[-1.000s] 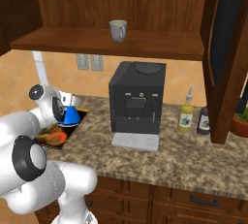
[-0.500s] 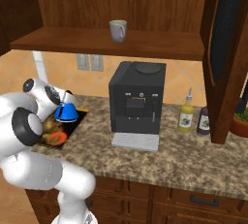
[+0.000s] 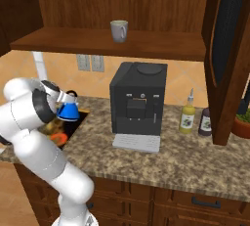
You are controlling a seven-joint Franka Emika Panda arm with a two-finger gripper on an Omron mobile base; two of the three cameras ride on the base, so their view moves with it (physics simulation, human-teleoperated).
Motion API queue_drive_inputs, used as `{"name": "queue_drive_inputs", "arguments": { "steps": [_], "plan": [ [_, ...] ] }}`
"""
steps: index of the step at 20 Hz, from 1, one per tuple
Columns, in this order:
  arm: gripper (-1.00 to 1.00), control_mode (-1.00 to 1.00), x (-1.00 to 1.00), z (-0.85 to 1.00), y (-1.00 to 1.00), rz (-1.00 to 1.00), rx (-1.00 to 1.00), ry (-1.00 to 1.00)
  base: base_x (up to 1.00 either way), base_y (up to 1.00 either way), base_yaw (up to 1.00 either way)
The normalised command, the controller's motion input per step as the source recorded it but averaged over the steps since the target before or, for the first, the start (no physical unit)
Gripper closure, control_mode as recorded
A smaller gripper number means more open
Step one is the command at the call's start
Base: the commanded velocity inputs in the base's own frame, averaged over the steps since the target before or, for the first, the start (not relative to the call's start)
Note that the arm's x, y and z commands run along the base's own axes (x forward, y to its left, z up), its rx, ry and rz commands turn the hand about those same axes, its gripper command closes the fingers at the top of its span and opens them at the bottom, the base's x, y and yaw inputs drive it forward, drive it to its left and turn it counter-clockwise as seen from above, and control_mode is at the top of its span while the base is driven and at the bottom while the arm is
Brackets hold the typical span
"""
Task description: Pick the kettle from the counter and place it on the tray. Then pick the mug from the cabinet and place it on the tray. Then close the cabinet doors.
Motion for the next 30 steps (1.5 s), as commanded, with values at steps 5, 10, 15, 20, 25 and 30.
{"name": "queue_drive_inputs", "arguments": {
  "steps": [5, 10, 15, 20, 25, 30],
  "plan": [
    [1.00, -1.00, 0.13, -0.22, 0.20, -0.17, 0.00, -0.02, 0.00, 0.00, 0.00],
    [1.00, -1.00, -0.13, -0.36, 0.12, -0.08, 0.00, 0.00, 0.00, 0.00, 0.00],
    [-1.00, -1.00, -0.30, -0.34, 0.01, -0.12, 0.00, 0.00, 0.00, 0.00, 0.00],
    [-1.00, -1.00, -0.16, -0.12, 0.01, -0.09, 0.00, 0.00, 0.00, 0.00, 0.00],
    [-1.00, -1.00, -0.20, 0.00, 0.11, -0.07, 0.00, 0.00, 0.00, 0.00, 0.00],
    [-1.00, -1.00, -0.34, 0.05, 0.06, -0.04, 0.00, 0.00, 0.00, 0.00, 0.00]
  ]
}}
